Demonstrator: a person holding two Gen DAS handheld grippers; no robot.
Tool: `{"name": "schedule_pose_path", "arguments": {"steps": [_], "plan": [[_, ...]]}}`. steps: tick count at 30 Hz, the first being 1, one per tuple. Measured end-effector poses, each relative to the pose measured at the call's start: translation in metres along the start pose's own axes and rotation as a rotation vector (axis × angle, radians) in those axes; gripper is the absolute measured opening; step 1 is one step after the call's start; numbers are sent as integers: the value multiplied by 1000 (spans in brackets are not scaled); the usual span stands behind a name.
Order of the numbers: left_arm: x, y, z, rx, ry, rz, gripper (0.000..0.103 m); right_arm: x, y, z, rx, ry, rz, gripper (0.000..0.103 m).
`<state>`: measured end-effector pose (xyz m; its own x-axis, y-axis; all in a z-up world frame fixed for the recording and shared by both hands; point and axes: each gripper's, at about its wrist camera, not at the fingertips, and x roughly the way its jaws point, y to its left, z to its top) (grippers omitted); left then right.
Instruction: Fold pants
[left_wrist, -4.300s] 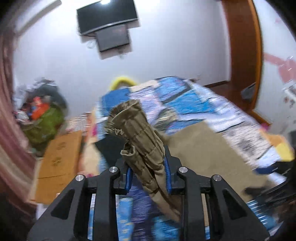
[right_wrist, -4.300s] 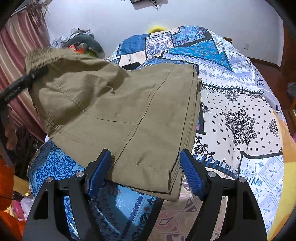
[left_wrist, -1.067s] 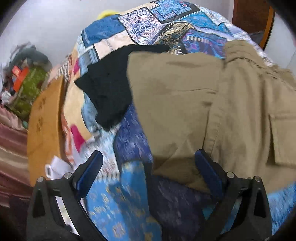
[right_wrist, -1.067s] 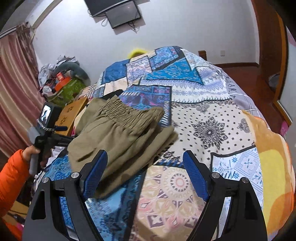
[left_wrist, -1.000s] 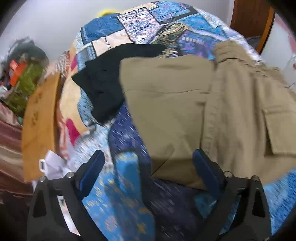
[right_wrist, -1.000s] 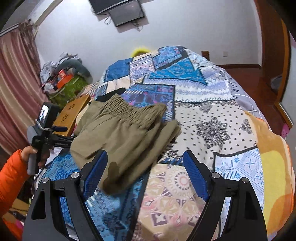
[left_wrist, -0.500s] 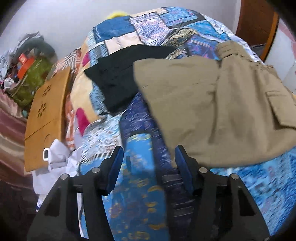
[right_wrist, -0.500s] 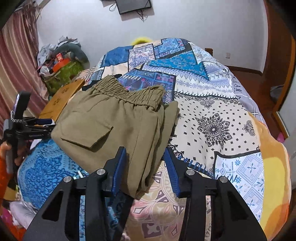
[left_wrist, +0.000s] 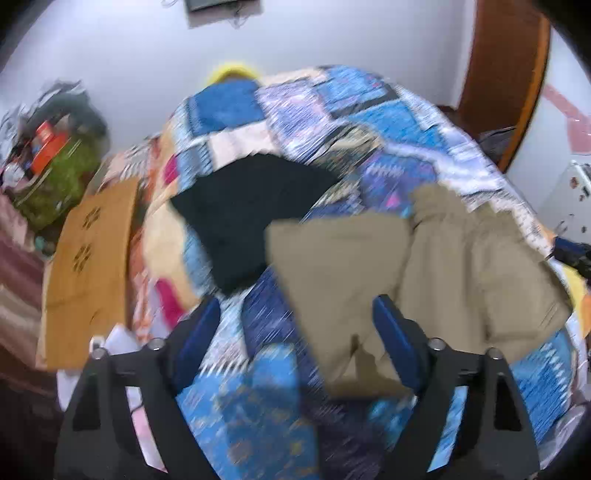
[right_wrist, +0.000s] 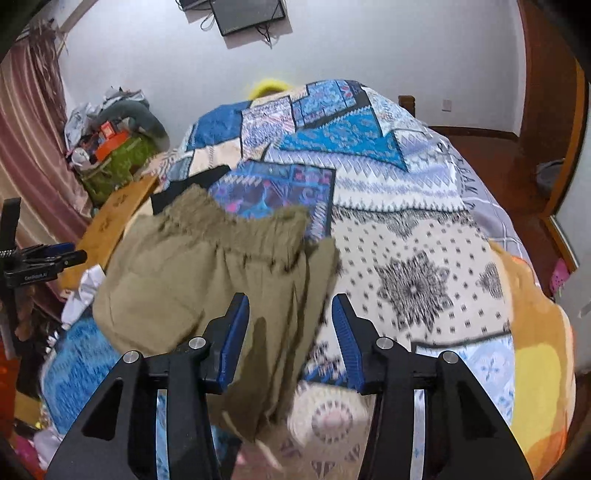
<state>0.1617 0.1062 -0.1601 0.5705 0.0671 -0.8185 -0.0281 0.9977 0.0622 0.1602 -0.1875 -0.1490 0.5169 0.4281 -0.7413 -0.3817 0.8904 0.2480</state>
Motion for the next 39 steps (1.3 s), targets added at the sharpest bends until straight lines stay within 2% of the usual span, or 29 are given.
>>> {"name": "schedule_pose_path", "arguments": {"steps": [2, 7, 11, 15, 18, 24, 26, 27, 29, 30, 31, 33, 39], "plan": [[6, -17, 18, 33, -15, -26, 89, 8, 0, 7, -2, 9, 1, 43], [20, -62, 46, 120, -21, -92, 89, 30, -2, 18, 8, 46, 76, 43], [32, -88, 57, 176, -28, -128, 89, 47, -5, 24, 3, 74, 84, 43], [54, -104, 62, 212, -5, -127, 89, 60, -9, 29, 11, 98, 120, 43], [72, -104, 59, 203, 28, -118, 89, 63, -6, 30, 0, 94, 139, 41], [83, -90, 52, 122, 56, -212, 88, 57, -2, 34, -60, 93, 128, 25], [83, -92, 50, 133, 54, -212, 85, 50, -1, 40, -75, 71, 135, 17], [83, -94, 49, 143, 52, -214, 80, 46, 0, 44, -85, 56, 146, 15], [81, -96, 50, 136, 64, -267, 64, 41, 6, 50, -108, 30, 157, 13], [80, -95, 51, 127, 72, -292, 49, 39, 10, 53, -124, 19, 159, 13], [79, -94, 53, 109, 81, -317, 45, 39, 14, 55, -139, 12, 159, 12], [75, -93, 56, 103, 55, -287, 36, 41, 22, 58, -170, -5, 148, 12], [70, -88, 59, 100, 29, -244, 33, 44, 38, 67, -254, -62, 111, 11]]}}
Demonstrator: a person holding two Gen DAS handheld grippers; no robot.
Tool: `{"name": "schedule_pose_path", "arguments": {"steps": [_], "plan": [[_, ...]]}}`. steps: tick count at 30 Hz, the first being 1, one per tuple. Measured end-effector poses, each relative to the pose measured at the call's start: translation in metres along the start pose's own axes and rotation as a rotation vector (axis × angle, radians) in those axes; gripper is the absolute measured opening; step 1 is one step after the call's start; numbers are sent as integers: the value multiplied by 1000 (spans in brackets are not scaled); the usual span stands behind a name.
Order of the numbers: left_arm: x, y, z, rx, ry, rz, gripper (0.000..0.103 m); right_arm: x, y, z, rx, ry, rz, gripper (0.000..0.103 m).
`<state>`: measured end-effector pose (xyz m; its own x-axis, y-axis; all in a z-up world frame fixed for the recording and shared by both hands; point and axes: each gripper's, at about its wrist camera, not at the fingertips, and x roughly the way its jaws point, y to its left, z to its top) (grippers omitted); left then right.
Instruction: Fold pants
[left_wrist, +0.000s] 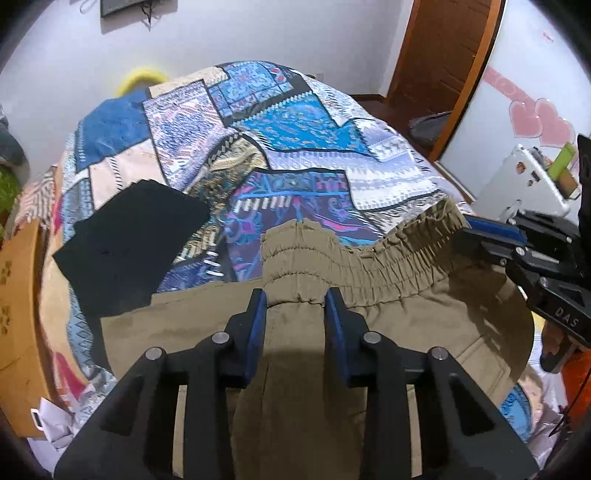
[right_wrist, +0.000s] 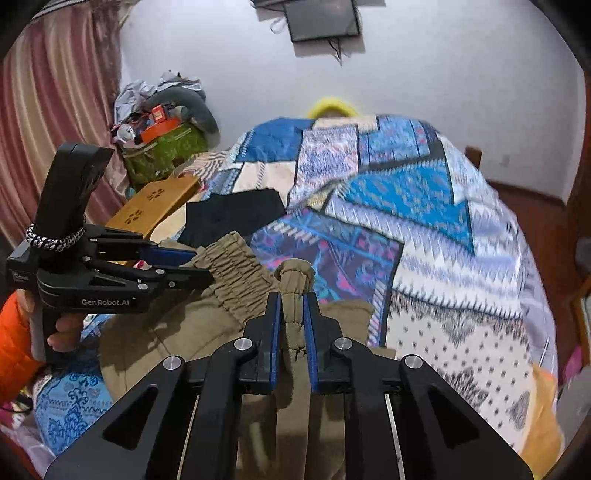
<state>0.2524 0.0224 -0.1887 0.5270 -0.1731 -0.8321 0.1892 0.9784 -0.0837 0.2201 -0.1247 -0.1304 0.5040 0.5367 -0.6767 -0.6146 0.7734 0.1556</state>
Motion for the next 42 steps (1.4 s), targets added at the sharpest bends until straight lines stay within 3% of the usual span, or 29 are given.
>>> {"name": "schedule_pose_path", "arguments": {"steps": [3, 5, 7, 9, 14, 17, 19, 21, 24, 26, 33, 42], "plan": [[13, 11, -1, -55, 28, 18, 35, 25, -6, -2, -33, 89, -55, 11], [28, 19, -4, -89, 61, 29, 41, 51, -18, -10, -15, 185, -100, 11], [31, 23, -3, -100, 64, 35, 51, 61, -28, -16, 26, 214, -80, 14], [26, 24, -2, -93, 53, 51, 57, 56, -32, -15, 56, 204, -68, 15], [0, 20, -1, -81, -11, 76, 58, 29, -27, -9, 95, 167, -35, 16], [-11, 14, -3, -69, -35, 50, 60, 12, -14, -7, 77, 123, -8, 28], [-11, 6, -10, -24, -25, 59, 61, 5, -6, -9, 77, 100, 27, 41], [-5, -1, -19, 20, -2, 102, 61, 9, 0, -16, 74, 122, 55, 42], [7, -1, -40, 54, 55, 161, 65, 23, 6, -36, 50, 191, 16, 42], [0, 4, -49, 48, 45, 159, 71, 22, 2, -49, 74, 199, 13, 42], [-26, 31, -77, -10, 52, 139, 76, -9, -13, -64, 137, 175, -36, 42], [-53, 64, -87, -122, 6, 221, 79, -30, -23, -64, 193, 154, -61, 51]]}}
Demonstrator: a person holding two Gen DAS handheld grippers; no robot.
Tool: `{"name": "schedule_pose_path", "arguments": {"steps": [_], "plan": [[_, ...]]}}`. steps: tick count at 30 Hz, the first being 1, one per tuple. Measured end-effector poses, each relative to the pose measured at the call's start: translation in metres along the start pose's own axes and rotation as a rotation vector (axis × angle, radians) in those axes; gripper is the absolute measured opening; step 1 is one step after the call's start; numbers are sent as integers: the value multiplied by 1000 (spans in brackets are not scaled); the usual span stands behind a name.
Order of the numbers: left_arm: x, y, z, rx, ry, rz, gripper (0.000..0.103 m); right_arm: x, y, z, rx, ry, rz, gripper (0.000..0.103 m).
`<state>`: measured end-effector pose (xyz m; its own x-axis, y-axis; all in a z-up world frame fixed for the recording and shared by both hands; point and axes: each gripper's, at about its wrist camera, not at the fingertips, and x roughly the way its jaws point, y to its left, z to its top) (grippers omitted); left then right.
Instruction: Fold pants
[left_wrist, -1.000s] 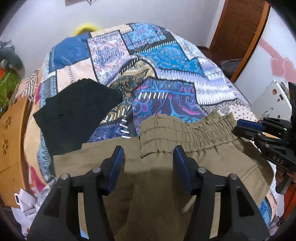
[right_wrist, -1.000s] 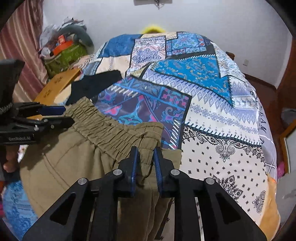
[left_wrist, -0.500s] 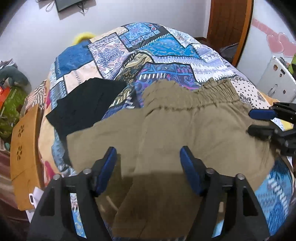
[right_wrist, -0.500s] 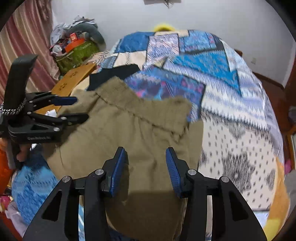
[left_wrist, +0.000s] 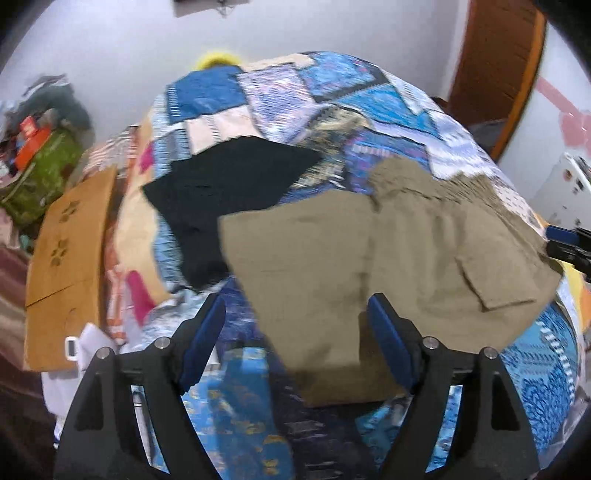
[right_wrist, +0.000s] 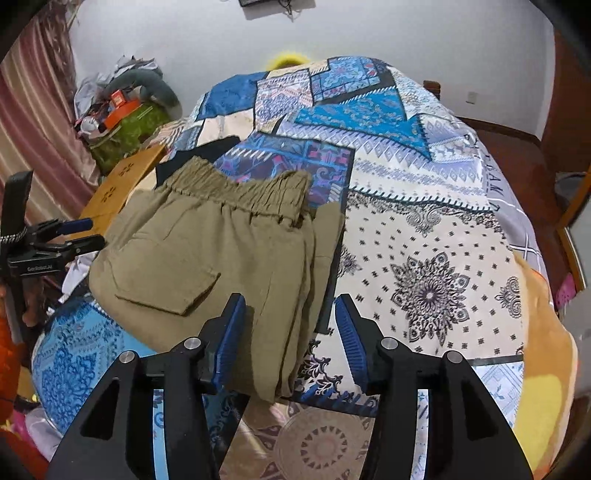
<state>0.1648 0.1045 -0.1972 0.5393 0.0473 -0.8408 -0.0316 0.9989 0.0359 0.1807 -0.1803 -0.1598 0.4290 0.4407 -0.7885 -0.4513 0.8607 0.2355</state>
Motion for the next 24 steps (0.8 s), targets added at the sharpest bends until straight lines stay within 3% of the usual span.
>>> {"name": "schedule_pose_path", "arguments": {"steps": [4, 9, 13, 17, 21, 23, 24], "plan": [[9, 19, 5, -61, 15, 12, 79, -4, 3, 8, -4, -46, 10, 69], [40, 26, 8, -94, 101, -50, 79, 16, -1, 16, 9, -21, 9, 71], [67, 21, 7, -97, 160, -87, 80, 44, -8, 16, 26, 59, 8, 70], [77, 25, 12, -132, 164, -123, 80, 58, -14, 15, 47, 85, 42, 76], [86, 26, 17, -149, 167, -190, 79, 67, -25, 17, 122, 121, 132, 77], [88, 24, 18, -142, 165, -212, 72, 69, -28, 16, 146, 124, 156, 77], [88, 24, 19, -146, 164, -237, 63, 69, -28, 16, 144, 124, 160, 75]]}}
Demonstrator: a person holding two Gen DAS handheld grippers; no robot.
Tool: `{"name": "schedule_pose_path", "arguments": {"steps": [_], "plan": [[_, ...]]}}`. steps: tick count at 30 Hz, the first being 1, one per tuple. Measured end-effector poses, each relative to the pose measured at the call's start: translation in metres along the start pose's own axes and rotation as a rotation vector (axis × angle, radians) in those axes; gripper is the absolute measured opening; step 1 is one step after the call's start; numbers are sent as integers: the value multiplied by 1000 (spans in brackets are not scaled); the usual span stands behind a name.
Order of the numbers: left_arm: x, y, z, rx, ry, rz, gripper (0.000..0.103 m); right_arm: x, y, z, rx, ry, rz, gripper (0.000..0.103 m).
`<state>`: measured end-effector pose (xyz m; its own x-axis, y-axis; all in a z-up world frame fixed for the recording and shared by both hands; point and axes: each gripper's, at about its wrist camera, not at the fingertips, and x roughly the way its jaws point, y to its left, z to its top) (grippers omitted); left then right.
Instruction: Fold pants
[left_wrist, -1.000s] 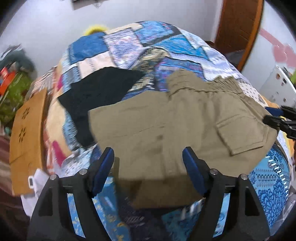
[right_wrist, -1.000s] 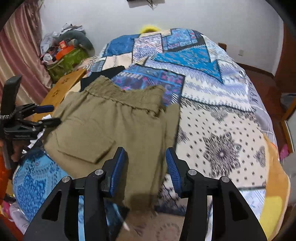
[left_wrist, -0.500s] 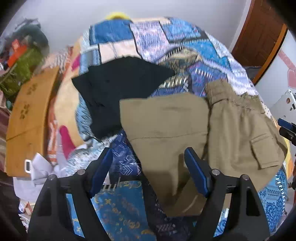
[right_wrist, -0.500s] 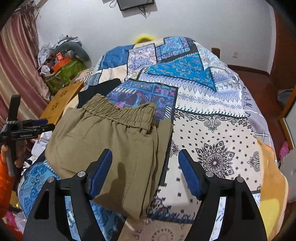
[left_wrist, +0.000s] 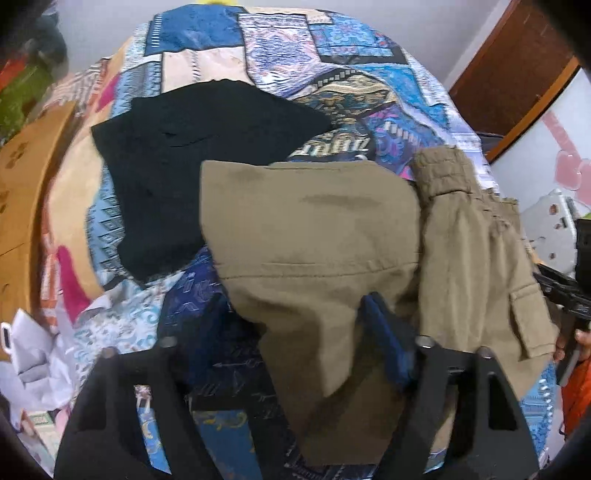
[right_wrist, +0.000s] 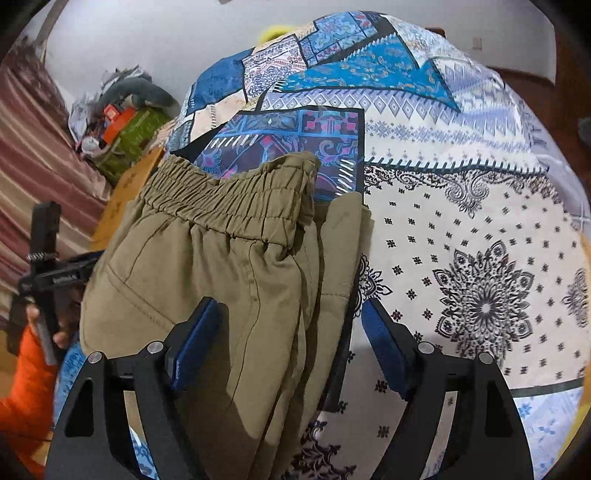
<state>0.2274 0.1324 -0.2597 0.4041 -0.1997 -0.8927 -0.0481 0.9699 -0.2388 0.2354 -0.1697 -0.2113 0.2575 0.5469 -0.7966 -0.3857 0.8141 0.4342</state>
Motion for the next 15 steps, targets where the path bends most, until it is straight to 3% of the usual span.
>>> {"name": "schedule_pose_path", "arguments": {"steps": [3, 5, 7, 13, 15], "plan": [[0, -4, 2, -4, 2, -9, 59, -1, 4, 1, -15, -9, 0, 63], [0, -4, 2, -12, -3, -19, 51, -1, 6, 2, -13, -21, -10, 54], [-2, -7, 2, -20, -5, -48, 32, -2, 8, 3, -14, -28, -17, 46], [-9, -33, 3, 95, -52, 51, 6, -4, 12, 7, -44, -53, -60, 21], [-15, -35, 5, 98, -71, 76, 5, -6, 19, 8, -82, -60, -86, 17]]}}
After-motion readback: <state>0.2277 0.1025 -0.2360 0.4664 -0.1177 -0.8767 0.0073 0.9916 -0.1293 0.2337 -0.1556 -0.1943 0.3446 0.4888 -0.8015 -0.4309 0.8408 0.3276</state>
